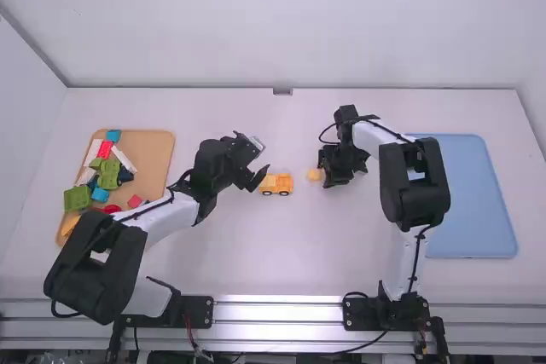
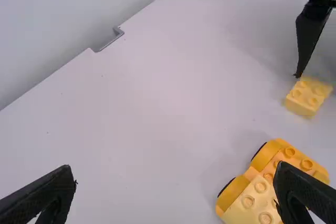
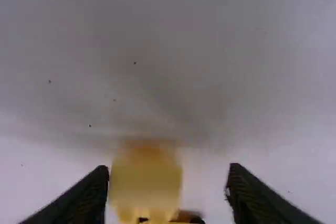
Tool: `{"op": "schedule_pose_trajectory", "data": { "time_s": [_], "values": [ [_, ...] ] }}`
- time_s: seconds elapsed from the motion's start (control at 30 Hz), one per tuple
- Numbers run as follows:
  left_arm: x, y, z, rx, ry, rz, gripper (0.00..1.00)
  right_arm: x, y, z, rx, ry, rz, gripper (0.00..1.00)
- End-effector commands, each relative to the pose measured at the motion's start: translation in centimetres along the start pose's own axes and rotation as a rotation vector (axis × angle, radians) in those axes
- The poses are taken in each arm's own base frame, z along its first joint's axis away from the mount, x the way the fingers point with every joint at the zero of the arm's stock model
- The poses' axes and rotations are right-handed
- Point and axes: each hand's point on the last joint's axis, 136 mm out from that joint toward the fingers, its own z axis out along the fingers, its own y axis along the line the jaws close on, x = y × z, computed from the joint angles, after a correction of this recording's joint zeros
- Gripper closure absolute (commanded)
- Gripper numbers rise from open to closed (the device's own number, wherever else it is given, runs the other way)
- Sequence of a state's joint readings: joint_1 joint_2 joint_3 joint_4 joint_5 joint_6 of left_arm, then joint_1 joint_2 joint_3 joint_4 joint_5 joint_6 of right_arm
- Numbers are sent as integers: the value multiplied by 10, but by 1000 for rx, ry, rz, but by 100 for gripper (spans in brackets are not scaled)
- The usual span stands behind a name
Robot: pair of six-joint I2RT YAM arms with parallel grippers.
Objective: Assemble lego blocks to make yellow taxi
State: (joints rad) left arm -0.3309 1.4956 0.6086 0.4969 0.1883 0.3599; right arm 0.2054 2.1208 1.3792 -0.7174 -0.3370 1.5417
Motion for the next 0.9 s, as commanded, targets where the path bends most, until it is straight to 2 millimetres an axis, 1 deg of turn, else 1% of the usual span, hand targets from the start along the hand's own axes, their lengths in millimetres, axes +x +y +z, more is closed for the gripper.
{"op": "schedule_pose_trajectory", "data": {
  "time_s": [0.0,0.07,0.13,0.27,0.4,0.5,0.53,0.63,0.67,0.77,0.8,0.83,0.87],
  "values": [
    [-10,8,-2,-17,-23,-3,1,-2,-4,5,19,4,5,24],
    [-10,7,-2,-15,-22,-4,1,-2,-4,5,18,4,4,14],
    [-9,8,-2,-16,-20,-4,1,-2,-4,5,19,4,5,11],
    [-8,7,-2,-13,-17,-5,1,-2,-4,5,16,8,4,1],
    [-8,7,-2,-13,-15,-5,1,-3,0,3,-2,24,-29,1],
    [-8,7,-2,-12,-16,-6,1,2,11,-3,-57,111,-137,1],
    [-8,7,-2,-11,-16,-5,1,3,11,-3,-58,115,-140,2],
    [-9,4,-1,-6,-17,-2,1,-3,15,-21,-68,151,-199,2],
    [-9,4,-1,-5,-17,-2,1,-4,15,-24,-66,148,-204,1],
    [-8,7,-2,-11,-13,-19,1,-13,19,-50,-57,131,-259,1],
    [-8,7,-2,-11,-14,-23,1,-13,20,-52,-57,127,-268,1],
    [-8,6,-2,-10,-16,-33,1,-13,23,-61,-57,116,-305,1],
    [-8,7,-2,-11,-15,-32,1,-12,30,-76,-72,98,-393,1]
  ]
}}
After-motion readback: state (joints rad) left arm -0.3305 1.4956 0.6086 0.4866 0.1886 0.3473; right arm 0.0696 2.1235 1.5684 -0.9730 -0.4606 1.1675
